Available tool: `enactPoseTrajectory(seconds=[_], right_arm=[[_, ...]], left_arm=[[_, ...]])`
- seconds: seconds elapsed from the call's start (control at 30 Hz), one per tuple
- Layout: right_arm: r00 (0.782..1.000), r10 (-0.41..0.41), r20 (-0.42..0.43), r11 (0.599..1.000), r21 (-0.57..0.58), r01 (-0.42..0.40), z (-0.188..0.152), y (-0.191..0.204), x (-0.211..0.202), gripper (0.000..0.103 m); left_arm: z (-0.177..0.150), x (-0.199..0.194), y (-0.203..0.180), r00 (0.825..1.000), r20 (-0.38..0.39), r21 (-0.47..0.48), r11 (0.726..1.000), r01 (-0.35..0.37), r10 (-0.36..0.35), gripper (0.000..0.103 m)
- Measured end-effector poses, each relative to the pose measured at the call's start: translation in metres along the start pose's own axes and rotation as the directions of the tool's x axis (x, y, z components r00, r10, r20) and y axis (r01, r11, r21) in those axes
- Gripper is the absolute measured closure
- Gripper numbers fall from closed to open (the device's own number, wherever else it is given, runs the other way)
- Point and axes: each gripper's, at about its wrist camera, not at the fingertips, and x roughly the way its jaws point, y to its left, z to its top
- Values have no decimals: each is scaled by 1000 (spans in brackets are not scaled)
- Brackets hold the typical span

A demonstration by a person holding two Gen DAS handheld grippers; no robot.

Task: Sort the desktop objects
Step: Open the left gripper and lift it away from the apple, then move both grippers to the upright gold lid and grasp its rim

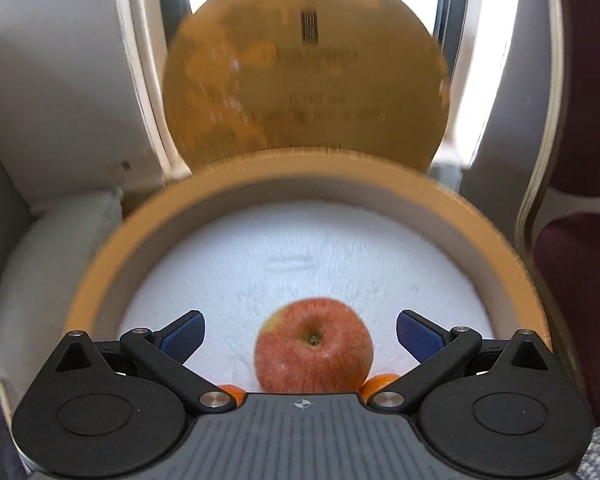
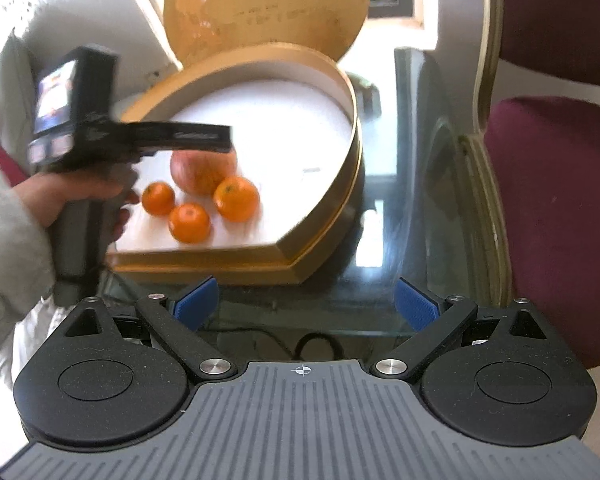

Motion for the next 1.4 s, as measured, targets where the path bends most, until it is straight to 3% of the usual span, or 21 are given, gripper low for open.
enactPoseTrajectory(seconds=[0.17,0.3,0.5,0.63,0.77,0.83,1.0,1.13,1.27,1.4], right_arm=[[993,4,119,1000,21,-7,24,-7,-21,5],[970,26,242,998,41,-37,53,-13,-41,5],[928,51,370,998,21,-63,97,-15,-53,5],[915,54,400,998,-11,-54,126,-14,-43,4],[899,55,434,998,-48,-38,155,-10,-29,3],[889,62,453,997,-64,-37,171,-9,-20,2],[856,78,512,995,-89,-37,206,-15,13,1],[829,77,554,996,-79,-40,231,-27,48,1],[830,85,551,996,-64,-60,252,-41,91,1],[849,86,522,996,-55,-67,273,-55,135,1]], left_arm=[[12,-32,29,999,34,-46,999,-28,29,1],[37,-52,43,997,52,-93,994,-50,55,1],[71,-73,59,993,111,-116,992,46,-33,1],[88,-72,53,990,134,-92,995,49,-36,1],[111,-43,56,992,129,-102,995,0,14,1],[119,-30,62,990,141,-119,992,32,-15,1],[142,0,93,991,131,-168,985,32,-10,1],[153,48,130,968,235,-242,959,149,-91,2],[159,98,147,951,294,-214,964,159,-92,2],[161,146,165,956,275,-195,968,157,-100,2]])
